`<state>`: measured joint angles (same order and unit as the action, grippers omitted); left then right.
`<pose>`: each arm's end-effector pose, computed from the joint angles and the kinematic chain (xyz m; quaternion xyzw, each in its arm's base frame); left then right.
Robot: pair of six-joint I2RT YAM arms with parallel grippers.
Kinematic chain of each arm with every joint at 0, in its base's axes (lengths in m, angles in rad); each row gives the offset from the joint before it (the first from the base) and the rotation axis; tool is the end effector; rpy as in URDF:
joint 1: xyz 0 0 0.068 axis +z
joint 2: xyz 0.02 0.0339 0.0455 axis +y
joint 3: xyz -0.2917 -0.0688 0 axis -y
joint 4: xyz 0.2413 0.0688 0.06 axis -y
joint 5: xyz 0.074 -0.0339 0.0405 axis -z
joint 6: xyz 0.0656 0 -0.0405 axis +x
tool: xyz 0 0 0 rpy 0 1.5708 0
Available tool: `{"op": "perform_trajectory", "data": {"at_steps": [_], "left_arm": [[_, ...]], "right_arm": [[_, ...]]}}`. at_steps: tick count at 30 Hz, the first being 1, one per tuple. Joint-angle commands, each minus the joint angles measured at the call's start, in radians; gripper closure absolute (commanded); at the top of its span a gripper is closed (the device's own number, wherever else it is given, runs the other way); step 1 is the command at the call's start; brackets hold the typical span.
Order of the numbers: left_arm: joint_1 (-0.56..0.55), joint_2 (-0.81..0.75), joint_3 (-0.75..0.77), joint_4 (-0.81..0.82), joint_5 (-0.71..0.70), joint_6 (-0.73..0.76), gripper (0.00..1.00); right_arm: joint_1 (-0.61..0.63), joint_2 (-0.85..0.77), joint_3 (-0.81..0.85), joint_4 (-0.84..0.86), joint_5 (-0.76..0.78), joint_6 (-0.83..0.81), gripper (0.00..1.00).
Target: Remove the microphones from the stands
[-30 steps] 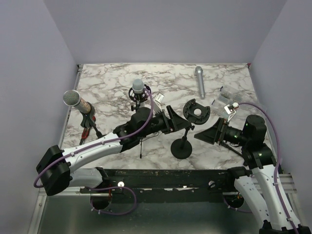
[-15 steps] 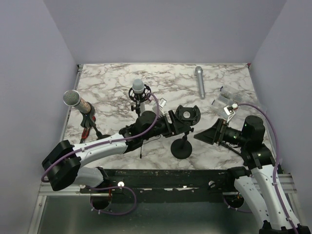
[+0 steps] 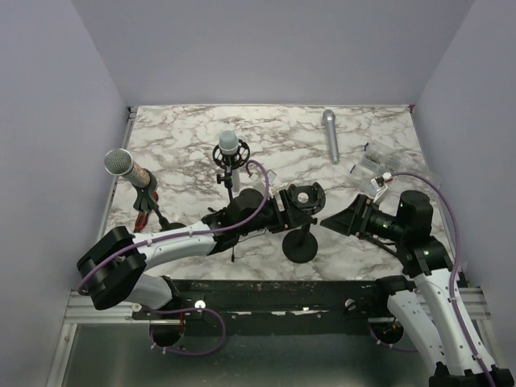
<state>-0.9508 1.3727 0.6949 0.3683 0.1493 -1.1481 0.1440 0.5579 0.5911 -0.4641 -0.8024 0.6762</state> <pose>0.1783 -0.2665 0.2526 -0.0356 0.8058 -0.5399 0.2406 0.1124 0.0640 0.2860 0.0005 0.8032 0.4996 0.3245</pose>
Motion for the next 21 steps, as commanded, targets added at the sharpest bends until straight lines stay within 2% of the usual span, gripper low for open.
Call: {"op": "perform_trajectory", "data": {"at_steps": [1,9,11,13,17,21], "left_arm": [[-0.009,0.004,-0.017,-0.2,-0.067,0.102,0.29],[-0.035,-0.124,0.064,-0.244,-0.052,0.22,0.01],[-0.037,-0.151,0.081,-0.237,-0.022,0.24,0.01],[-0.043,-0.176,0.104,-0.232,0.007,0.266,0.01],[-0.051,-0.208,0.156,-0.211,0.103,0.319,0.01],[-0.055,-0.243,0.191,-0.188,0.177,0.357,0.01]], "right_arm": [[0.0,0.016,-0.025,-0.058,0.103,-0.01,0.1],[0.0,0.019,-0.111,-0.042,0.137,0.03,0.13],[-0.001,0.026,-0.117,-0.042,0.16,-0.004,0.24],[0.0,0.041,-0.142,-0.009,0.13,-0.022,0.29],[0.032,0.055,-0.16,0.047,0.117,-0.031,0.28],[0.12,0.042,-0.165,0.07,0.236,-0.006,0.24]]}}
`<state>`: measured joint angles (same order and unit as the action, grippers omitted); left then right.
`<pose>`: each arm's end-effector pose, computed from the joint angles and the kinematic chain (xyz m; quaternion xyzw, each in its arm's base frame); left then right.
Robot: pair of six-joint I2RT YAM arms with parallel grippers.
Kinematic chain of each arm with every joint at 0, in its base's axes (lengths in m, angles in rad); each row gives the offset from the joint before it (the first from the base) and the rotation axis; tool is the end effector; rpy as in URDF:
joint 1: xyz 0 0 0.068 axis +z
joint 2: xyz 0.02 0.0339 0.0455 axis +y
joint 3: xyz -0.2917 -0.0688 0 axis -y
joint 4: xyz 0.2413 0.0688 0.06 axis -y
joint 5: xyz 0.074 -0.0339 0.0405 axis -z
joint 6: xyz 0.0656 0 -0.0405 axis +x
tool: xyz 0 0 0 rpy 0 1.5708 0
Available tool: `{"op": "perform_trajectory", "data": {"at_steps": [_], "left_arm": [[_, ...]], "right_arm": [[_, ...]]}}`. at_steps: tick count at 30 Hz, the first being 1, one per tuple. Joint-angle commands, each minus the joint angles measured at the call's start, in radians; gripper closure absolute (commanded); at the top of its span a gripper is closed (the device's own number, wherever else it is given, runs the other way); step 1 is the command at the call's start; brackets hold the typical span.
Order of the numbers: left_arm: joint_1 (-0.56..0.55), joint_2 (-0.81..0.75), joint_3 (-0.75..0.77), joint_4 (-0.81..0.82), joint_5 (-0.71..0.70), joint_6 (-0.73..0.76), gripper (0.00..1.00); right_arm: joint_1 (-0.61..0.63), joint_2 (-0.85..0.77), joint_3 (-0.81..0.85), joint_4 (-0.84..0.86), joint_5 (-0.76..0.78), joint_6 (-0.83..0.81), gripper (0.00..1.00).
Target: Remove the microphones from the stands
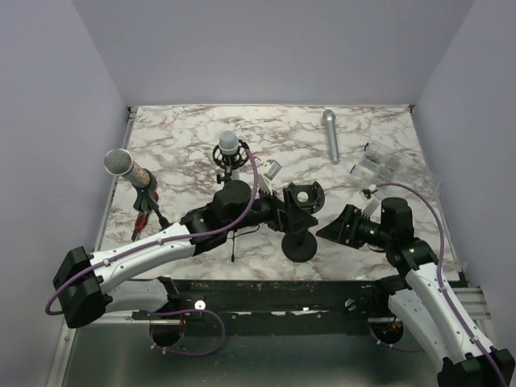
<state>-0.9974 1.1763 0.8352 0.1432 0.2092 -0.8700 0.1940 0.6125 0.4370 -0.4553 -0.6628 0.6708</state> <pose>0.1463 -0.2517 0.3315 0.1150 0.7635 -0.5547 0.3100 0.1207 0.0648 0.2240 0.0559 0.8540 0.4428 0.2673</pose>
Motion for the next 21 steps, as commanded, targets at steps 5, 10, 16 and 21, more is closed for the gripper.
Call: {"op": "perform_trajectory", "data": {"at_steps": [5,10,16,21], "left_arm": [[-0.007,-0.091,0.096,-0.004,0.136,0.118,0.01],[-0.007,-0.139,0.116,-0.035,0.145,0.155,0.01],[-0.006,-0.226,0.137,-0.117,0.081,0.222,0.02],[-0.006,-0.303,0.177,-0.246,-0.009,0.317,0.02]], "right_arm": [[0.287,0.056,0.028,0.066,0.351,0.03,0.18],[0.473,0.119,0.057,0.131,0.6,0.015,0.13],[0.772,0.202,0.086,0.243,1.013,-0.027,0.11],[0.821,0.209,0.023,0.347,1.17,-0.028,0.08]]}}
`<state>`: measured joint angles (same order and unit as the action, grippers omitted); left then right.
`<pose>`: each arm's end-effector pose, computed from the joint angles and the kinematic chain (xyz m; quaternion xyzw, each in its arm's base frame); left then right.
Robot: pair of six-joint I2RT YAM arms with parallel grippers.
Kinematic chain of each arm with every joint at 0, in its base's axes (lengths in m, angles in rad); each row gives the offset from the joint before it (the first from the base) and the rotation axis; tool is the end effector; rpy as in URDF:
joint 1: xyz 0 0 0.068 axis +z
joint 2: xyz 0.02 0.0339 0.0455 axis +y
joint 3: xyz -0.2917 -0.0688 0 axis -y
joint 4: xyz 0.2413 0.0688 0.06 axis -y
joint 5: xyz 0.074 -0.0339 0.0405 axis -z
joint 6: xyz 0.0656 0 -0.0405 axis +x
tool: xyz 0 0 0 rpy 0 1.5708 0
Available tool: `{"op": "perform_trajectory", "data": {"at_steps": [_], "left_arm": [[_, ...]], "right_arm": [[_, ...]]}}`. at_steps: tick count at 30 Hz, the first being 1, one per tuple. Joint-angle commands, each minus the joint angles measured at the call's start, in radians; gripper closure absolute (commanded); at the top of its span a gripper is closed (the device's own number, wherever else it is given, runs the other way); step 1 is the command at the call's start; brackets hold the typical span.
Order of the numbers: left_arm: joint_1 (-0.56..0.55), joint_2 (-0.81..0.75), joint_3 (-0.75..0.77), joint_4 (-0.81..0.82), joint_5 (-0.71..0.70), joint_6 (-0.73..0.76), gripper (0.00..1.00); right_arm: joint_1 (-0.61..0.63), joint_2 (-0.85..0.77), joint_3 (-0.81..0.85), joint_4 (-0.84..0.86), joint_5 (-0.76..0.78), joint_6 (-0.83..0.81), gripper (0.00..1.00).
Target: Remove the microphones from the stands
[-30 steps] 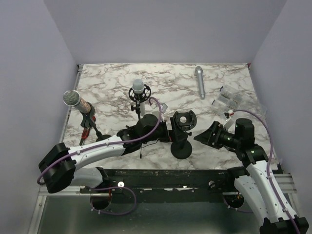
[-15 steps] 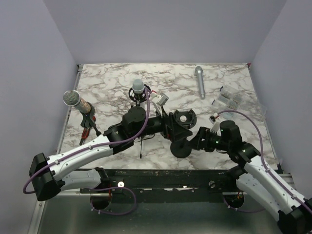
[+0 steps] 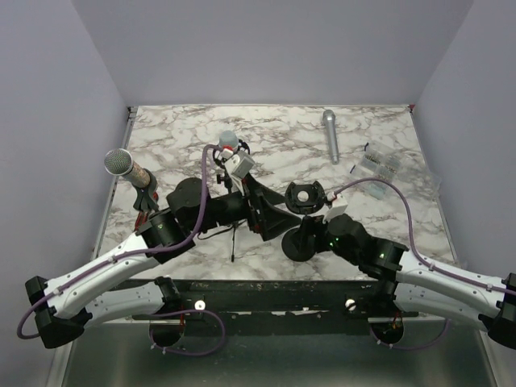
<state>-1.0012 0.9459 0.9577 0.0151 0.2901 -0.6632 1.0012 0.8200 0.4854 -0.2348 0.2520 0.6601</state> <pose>0.1065 -0.2011 0.4166 0.2182 0.6630 -0.5921 0.4028 0.1132 0.1465 0.2301 -0.0883 0.8679 0.2773 0.4026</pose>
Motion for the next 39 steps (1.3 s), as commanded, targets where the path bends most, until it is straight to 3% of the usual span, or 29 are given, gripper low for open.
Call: {"op": "perform_trajectory", "data": {"at_steps": [1,5,11,16,20,25,31,39], "left_arm": [[-0.002,-0.085,0.064,-0.135,-0.106,0.128,0.02],[-0.002,-0.123,0.143,-0.276,-0.182,0.215,0.02],[-0.001,-0.149,0.261,-0.511,-0.358,0.305,0.01],[0.001,-0.188,0.252,-0.561,-0.476,0.334,0.01],[0.001,-0.217,0.23,-0.575,-0.529,0.332,0.01],[0.001,-0.234,0.214,-0.61,-0.593,0.318,0.01],[0.002,-0.285,0.209,-0.64,-0.641,0.29,0.02],[0.003,-0.356,0.143,-0.659,-0.663,0.224,0.02]], "right_arm": [[0.014,0.001,-0.035,0.151,0.261,-0.024,0.08],[0.015,-0.019,-0.014,0.142,0.261,-0.039,0.06],[0.014,-0.086,0.108,-0.109,0.255,0.016,0.0],[0.014,-0.19,0.181,-0.205,0.24,0.014,0.0],[0.015,-0.177,0.295,-0.241,0.29,-0.028,0.0],[0.014,-0.002,0.514,-0.222,0.306,-0.178,0.0],[0.013,0.293,0.81,-0.212,0.193,-0.31,0.0],[0.014,0.59,1.029,-0.06,0.065,-0.436,0.06]]}}
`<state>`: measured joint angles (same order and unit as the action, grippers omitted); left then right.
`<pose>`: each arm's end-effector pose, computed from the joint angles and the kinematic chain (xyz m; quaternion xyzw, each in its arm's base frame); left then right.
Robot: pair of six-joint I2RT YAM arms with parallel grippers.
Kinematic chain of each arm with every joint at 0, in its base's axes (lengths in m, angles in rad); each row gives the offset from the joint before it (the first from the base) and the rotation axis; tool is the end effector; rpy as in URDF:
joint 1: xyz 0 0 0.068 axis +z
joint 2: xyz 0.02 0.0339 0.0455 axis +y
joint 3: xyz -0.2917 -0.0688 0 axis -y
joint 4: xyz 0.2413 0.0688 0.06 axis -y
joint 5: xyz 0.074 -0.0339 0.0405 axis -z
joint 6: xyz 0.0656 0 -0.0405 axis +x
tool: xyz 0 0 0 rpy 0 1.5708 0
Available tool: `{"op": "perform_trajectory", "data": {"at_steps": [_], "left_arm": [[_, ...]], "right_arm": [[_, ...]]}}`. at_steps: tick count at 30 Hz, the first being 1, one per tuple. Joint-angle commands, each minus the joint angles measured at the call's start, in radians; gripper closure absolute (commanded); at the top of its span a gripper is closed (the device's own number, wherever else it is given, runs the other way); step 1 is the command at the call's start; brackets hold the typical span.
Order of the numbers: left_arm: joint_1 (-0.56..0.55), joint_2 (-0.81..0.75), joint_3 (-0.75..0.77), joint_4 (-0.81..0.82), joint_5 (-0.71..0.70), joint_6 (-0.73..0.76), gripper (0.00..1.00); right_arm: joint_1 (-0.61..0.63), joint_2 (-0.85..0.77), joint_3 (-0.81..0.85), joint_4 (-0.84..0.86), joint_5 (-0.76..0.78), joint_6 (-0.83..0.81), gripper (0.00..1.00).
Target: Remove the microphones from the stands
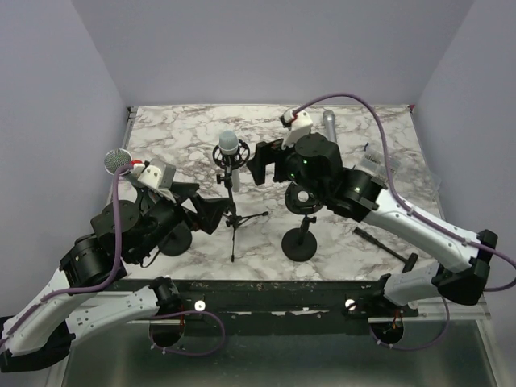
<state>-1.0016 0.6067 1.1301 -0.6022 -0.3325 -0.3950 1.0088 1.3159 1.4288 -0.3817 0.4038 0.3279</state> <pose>0.0692 -0.0684 0.4417 0.1091 0.7248 -0.3372 0.5908 0.1864 0.2477 0.4469 -0.1457 0.7752 0.2427 0.5648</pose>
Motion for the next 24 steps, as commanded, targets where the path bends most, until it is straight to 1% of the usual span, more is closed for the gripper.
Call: {"op": "perform_trajectory", "data": {"at_steps": [1,6,11,13,17,21,24], "left_arm": [[0.003,-0.024,-0.035,-0.05,-0.04,-0.053,0.03],[0.003,-0.052,-0.067,-0.087,-0.024,-0.086,0.03],[0.003,-0.075,-0.106,-0.094,-0.02,-0.108,0.03],[0.003,-0.079,-0.117,-0.083,-0.013,-0.111,0.03],[0.003,-0.071,-0.121,-0.074,0.01,-0.119,0.03],[0.002,-0.074,-0.128,-0.071,0.023,-0.123,0.03],[0.003,-0.085,-0.136,-0.07,0.02,-0.123,0.03]], "right_arm": [[0.005,0.128,0.112,0.099,-0.102,-0.126,0.07],[0.005,0.268,0.255,0.098,-0.142,-0.164,0.1],[0.005,0.342,0.309,0.132,-0.155,-0.174,0.11],[0.005,0.376,0.338,0.127,-0.147,-0.178,0.13],[0.005,0.417,0.366,0.125,-0.115,-0.186,0.17],[0.005,0.438,0.368,0.129,-0.1,-0.195,0.25],[0.006,0.447,0.363,0.132,-0.1,-0.196,0.28]]}}
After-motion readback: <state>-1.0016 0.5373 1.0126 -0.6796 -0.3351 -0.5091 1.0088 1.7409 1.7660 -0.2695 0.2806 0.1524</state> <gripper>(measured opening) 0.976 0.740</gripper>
